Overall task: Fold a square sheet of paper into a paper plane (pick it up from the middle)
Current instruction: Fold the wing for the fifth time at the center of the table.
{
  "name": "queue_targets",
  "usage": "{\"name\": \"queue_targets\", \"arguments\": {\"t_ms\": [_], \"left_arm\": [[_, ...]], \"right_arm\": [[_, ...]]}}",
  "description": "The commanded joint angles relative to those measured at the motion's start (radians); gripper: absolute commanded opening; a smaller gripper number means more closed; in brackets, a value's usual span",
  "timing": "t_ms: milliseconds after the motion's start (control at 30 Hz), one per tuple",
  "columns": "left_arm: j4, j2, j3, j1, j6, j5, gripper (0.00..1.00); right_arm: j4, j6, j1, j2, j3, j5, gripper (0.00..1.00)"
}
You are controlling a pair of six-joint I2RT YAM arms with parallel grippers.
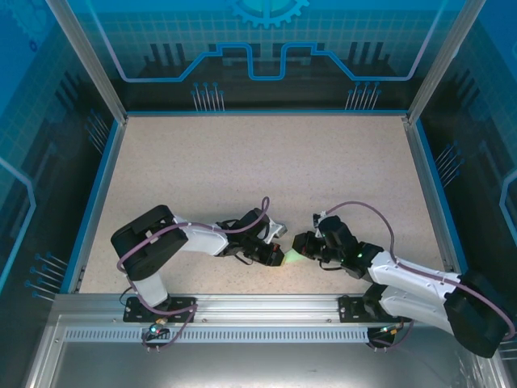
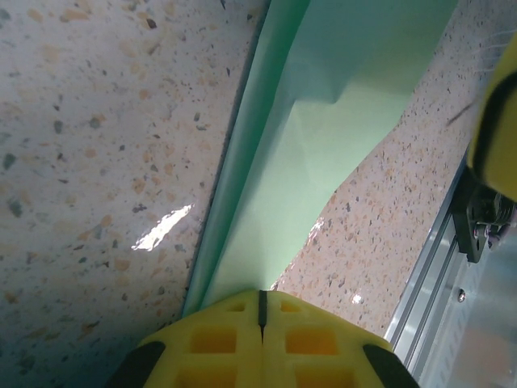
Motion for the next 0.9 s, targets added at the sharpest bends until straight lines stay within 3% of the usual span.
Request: {"name": "queue_targets", "arguments": {"t_ms": [0, 267, 400, 867], "left_arm": [[-0.076, 0.056, -0.043, 0.011, 0.023, -0.039, 0.0], [-0.07, 0.065, -0.042, 0.01, 0.029, -0.029, 0.0], [-0.075, 0.067, -0.046, 0.011, 0.033, -0.029, 0.0], [-0.112, 0.065, -0.054, 0.016, 0.062, -0.03, 0.0]], "right_arm": [[0.095, 0.075, 0.043, 0.031, -0.027, 0.115, 0.08], [0.278, 0.106, 0.071, 0.205, -0.039, 0.122, 0.07], [0.287, 0.114, 0.089, 0.272, -0.026, 0.137, 0.06], [0.096, -0.005, 0.038, 0.22, -0.07, 0.234, 0.05]]}}
